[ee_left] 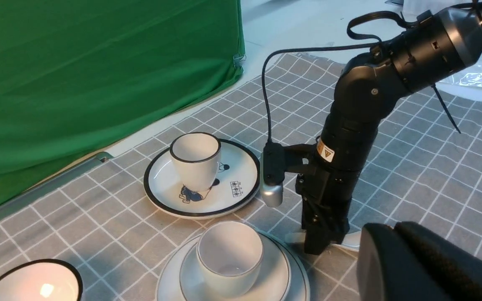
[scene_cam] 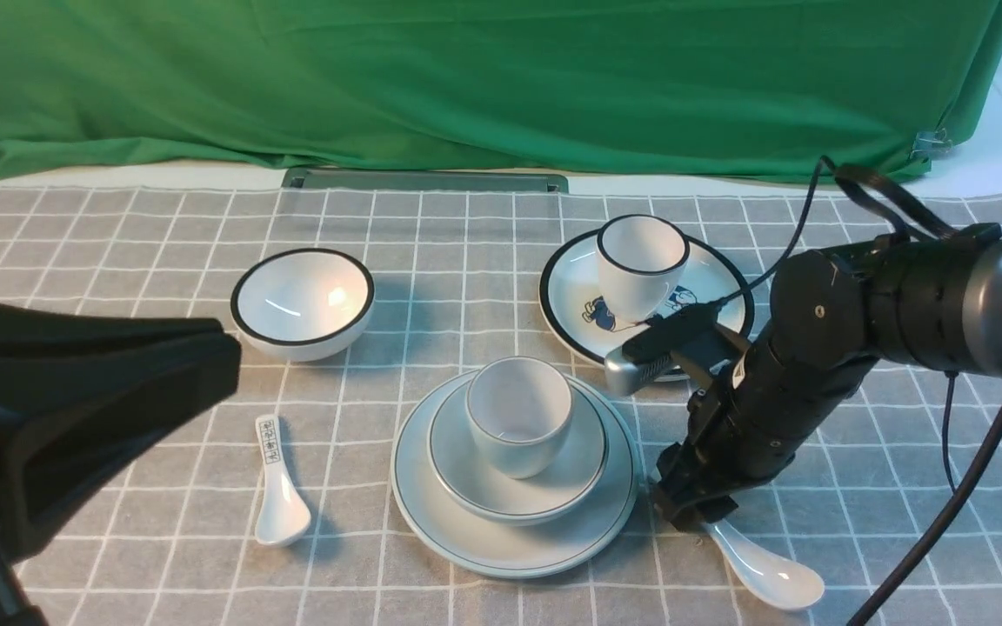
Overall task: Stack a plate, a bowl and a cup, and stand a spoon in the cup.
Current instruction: Use the right arm to grab a blue soup spoon, then use the right arm to put the blue soup spoon into the blue teacup in the middle
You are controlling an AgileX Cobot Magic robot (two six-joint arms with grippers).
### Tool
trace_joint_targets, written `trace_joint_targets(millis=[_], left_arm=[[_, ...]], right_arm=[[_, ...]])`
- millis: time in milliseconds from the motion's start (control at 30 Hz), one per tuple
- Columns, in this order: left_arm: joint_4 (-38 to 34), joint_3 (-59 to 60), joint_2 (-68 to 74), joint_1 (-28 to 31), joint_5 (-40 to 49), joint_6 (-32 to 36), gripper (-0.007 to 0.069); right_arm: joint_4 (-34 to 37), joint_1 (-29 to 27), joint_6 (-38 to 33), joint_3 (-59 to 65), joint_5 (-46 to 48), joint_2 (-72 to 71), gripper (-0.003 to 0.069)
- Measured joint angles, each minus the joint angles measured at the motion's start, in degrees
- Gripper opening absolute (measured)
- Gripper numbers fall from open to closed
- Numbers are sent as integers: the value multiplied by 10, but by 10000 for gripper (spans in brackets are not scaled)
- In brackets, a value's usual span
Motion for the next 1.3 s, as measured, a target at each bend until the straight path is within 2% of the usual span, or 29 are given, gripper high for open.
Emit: trace_joint_targets(millis=[100,167,267,300,333,500,600,667,767,900,1000,1033,1100,1133,1167,1300], left_arm=[[-5,0,0,0,-1,-1,10],[-6,0,0,0,-3,-1,10],[-8,0,0,0,-2,-1,10],[-8,0,0,0,0,-1,10],[-8,0,0,0,1,-1,10],[-8,0,0,0,15,-1,10],[-6,0,0,0,15,-1,10],[1,0,0,0,15,-1,10],[4,0,0,0,15,-1,10],[6,0,0,0,15,-2,10],[8,0,0,0,18,-2,10],[9,0,0,0,21,-2,10],[9,0,0,0,22,-2,10],[9,0,0,0,23,-2,10],[9,0,0,0,24,-2,10],[9,0,0,0,27,-2,10]], right_arm=[[-1,0,0,-5,1,4,415],[-3,0,0,-6,1,6,382],[-13,-1,0,-9,5,7,255],[-14,-1,0,-10,8,7,187],[-14,-1,-1,-10,11,7,169],[-6,0,8,-4,53,-15,175],[-3,11,33,9,60,-94,175],[-3,39,47,42,-31,-182,175],[0,97,64,114,-230,-265,175],[0,164,91,205,-491,-301,175],[0,196,109,254,-643,-293,175],[0,208,123,270,-720,-273,175],[-2,209,131,273,-761,-261,175],[-9,210,144,275,-825,-230,175],[-12,210,148,272,-848,-215,175],[-17,211,157,246,-900,-153,175]])
